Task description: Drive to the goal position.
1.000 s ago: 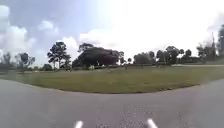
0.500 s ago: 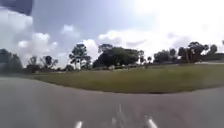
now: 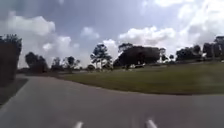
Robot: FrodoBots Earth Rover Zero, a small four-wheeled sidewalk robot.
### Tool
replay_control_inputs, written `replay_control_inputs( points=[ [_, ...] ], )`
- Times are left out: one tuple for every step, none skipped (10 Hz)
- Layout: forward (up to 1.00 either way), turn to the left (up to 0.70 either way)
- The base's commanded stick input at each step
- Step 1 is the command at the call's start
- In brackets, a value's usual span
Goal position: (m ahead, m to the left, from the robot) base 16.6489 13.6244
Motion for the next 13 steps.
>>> replay_control_inputs(
  points=[
    [0.00,0.85],
    [0.00,0.85],
    [0.00,0.85],
    [0.00,0.85],
    [0.00,0.69],
    [0.00,0.00],
    [0.00,0.00],
    [0.00,0.00],
    [0.00,0.00],
    [0.00,0.00],
    [0.00,0.00],
    [0.43,0.00],
    [0.85,0.00]
  ],
)
